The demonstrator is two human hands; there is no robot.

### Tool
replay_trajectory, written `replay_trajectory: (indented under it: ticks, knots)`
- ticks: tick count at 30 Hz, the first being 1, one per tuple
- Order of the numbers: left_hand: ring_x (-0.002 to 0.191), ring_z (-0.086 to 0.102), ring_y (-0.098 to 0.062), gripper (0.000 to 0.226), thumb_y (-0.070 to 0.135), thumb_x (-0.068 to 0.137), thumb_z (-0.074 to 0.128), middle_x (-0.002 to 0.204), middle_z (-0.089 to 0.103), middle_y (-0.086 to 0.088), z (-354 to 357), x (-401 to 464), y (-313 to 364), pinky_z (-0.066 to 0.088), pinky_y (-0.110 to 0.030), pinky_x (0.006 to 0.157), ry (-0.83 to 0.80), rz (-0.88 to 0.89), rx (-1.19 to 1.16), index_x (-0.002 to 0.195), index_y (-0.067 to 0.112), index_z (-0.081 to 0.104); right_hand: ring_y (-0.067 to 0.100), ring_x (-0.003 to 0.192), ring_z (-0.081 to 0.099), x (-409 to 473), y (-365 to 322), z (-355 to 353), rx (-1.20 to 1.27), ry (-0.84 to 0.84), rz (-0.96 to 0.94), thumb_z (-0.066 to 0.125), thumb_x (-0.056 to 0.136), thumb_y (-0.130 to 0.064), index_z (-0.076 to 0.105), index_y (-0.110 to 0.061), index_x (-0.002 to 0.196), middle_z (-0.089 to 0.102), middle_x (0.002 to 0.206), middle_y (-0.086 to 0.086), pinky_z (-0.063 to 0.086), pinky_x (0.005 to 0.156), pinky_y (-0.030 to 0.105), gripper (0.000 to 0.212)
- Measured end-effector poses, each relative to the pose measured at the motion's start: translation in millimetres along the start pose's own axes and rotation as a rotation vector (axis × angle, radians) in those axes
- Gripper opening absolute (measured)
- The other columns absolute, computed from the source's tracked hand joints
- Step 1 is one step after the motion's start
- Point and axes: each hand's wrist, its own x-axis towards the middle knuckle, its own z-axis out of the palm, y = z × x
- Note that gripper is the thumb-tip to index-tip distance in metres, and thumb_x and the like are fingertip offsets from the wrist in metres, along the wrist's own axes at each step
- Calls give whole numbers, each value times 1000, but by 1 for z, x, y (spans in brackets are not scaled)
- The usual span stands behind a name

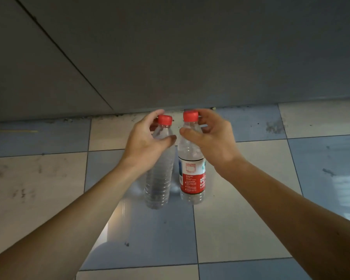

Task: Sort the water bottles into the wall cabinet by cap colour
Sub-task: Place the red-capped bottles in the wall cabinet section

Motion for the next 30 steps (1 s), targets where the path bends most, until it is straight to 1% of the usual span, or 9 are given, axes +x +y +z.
replay_trajectory:
  ticks: [2, 4, 9, 11, 15, 20, 22, 24, 30]
  knots:
    - [118, 55, 6, 74, 20, 78, 85, 129, 61, 18, -14, -14, 5, 40, -1, 92, 78, 72, -4, 143, 36, 51, -6, 89, 66, -6, -18, 1, 2, -16, -104, 83, 82, -20, 65, -25, 119, 69, 101, -18, 52, 72, 8, 41]
    - [120, 57, 2, 75, 19, 79, 84, 131, 61, 17, -26, -28, 8, 46, -16, 100, 158, 137, -45, 143, 39, 51, -4, 92, 66, -11, -31, 1, -3, 1, -193, 85, 79, -17, 66, -28, 111, 69, 96, -20, 51, 77, 8, 38]
    - [125, 59, -15, 71, 15, 80, 84, 131, 60, 12, -41, -48, 5, 49, -39, 106, 260, 260, -45, 141, 31, 52, -2, 100, 62, -15, -38, 0, -125, 63, -324, 86, 79, -19, 61, -34, 107, 65, 101, -25, 50, 88, 11, 41]
    - [126, 58, -19, 66, 17, 79, 83, 132, 59, 11, -44, -53, 1, 47, -44, 107, 286, 278, -57, 138, 27, 54, -8, 100, 59, -13, -41, 1, -170, 76, -331, 84, 81, -23, 58, -38, 108, 61, 102, -29, 48, 86, 5, 41]
    - [121, 58, -18, 60, 14, 80, 83, 125, 59, 12, -47, -63, -5, 49, -41, 105, 314, 271, -63, 130, 30, 55, -11, 99, 58, -7, -42, 9, -198, 51, -341, 83, 82, -28, 58, -38, 110, 61, 101, -30, 45, 81, 1, 39]
    - [116, 58, -16, 57, 13, 79, 83, 118, 59, 13, -49, -73, -7, 51, -34, 102, 318, 235, -64, 126, 28, 55, -1, 99, 58, -6, -32, 17, -294, 79, -359, 80, 84, -34, 54, -40, 115, 56, 109, -24, 41, 80, 5, 41]
    - [117, 58, -14, 58, 12, 79, 83, 119, 58, 14, -51, -73, -6, 50, -31, 102, 311, 245, -47, 127, 26, 55, 4, 106, 55, -9, -24, 17, -307, 98, -360, 81, 83, -33, 54, -31, 127, 55, 120, -15, 41, 85, 6, 51]
    - [118, 57, -13, 62, 15, 79, 84, 123, 59, 13, -50, -75, -6, 50, -26, 100, 307, 231, -26, 132, 28, 53, 3, 112, 53, -13, -15, 17, -298, 89, -329, 83, 81, -32, 48, -30, 136, 52, 129, -12, 39, 84, -1, 65]
    - [119, 54, 0, 84, 30, 68, 91, 123, 57, 24, -44, -80, -21, 48, -13, 95, 337, 139, -93, 137, 39, 44, 5, 118, 53, -11, 13, 23, -204, -9, -173, 89, 75, -27, 38, -30, 142, 51, 137, -9, 41, 83, -3, 84]
